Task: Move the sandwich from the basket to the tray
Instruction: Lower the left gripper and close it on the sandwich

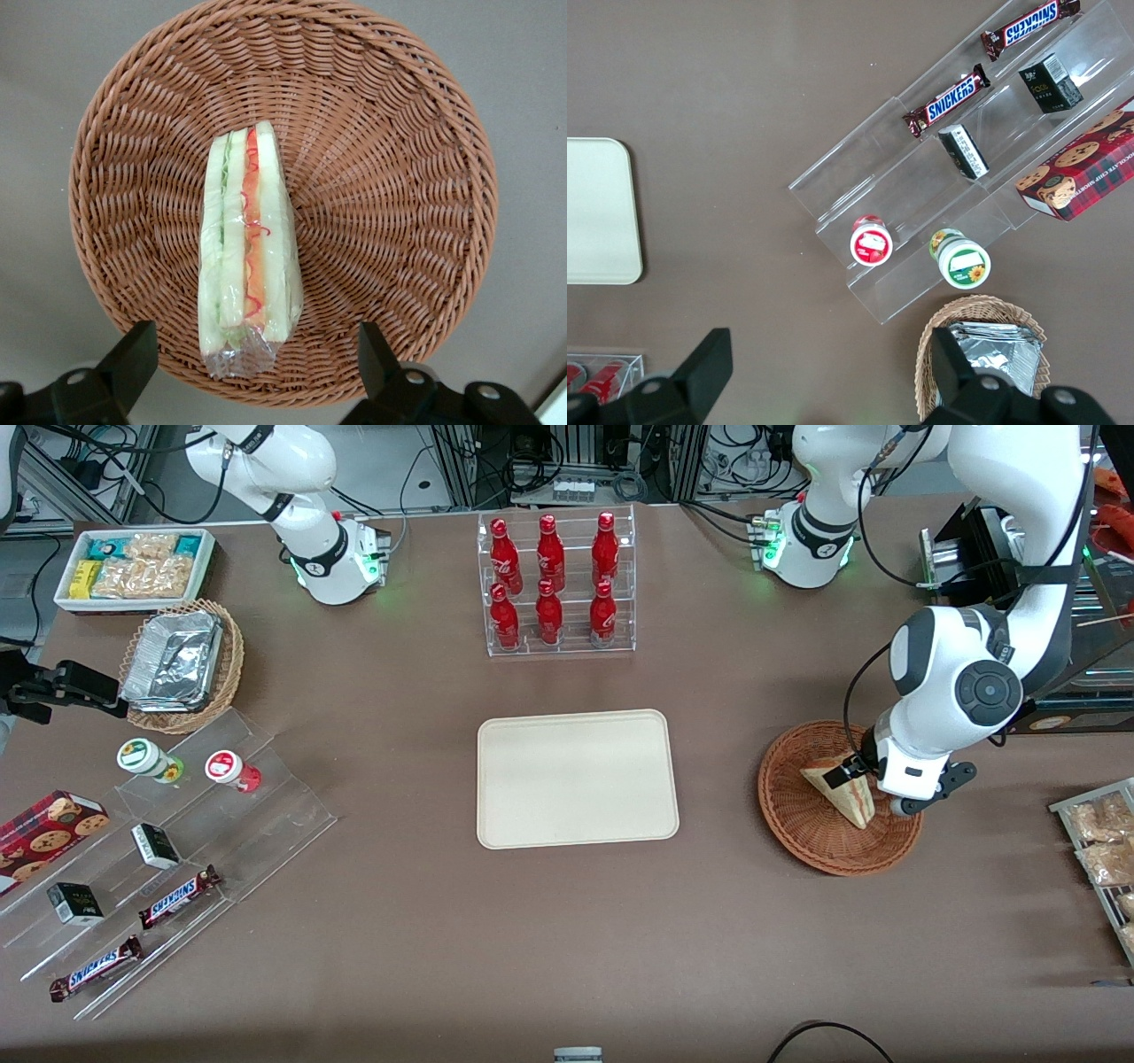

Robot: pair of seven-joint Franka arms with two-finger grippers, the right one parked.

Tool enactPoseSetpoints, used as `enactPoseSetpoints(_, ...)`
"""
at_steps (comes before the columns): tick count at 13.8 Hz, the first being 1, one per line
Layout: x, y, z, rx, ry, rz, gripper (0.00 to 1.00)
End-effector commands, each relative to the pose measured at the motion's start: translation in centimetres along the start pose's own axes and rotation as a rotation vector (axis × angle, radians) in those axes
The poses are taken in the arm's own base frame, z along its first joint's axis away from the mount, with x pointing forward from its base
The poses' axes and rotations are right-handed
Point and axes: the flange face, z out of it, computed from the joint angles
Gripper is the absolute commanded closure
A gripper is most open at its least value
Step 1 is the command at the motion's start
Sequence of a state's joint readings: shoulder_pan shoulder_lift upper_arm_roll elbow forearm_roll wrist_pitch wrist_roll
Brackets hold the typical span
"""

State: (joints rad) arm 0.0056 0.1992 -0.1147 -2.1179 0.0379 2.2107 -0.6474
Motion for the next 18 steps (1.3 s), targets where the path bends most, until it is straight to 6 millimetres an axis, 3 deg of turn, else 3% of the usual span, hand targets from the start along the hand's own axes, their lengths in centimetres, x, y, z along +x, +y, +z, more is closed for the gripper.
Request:
enactPoseSetpoints(1, 0.0, 0.1, 0.8, 0.003, 0.009, -0.020, 0.00)
enactPoseSetpoints(11, 0.3, -0.1, 5.2, 0.027, -0.041, -0.029, 0.01)
enactPoseSetpoints(12, 0.4, -0.1, 5.2, 0.023, -0.037, -0.034, 0.10)
enactPoseSetpoints(13, 0.5, -0.1, 5.7, 0.019, -0.034, -0.042, 0.27)
enactPoseSetpoints(15, 0.3, -0.3, 6.1, 0.018, -0.031, -0.047, 0.84)
enactPoseSetpoints(16, 0.2, -0.4, 6.1, 0.018, -0.031, -0.047, 1.00)
enactPoseSetpoints(18, 0.1, -0.5, 5.5, 0.019, -0.027, -0.042, 1.00)
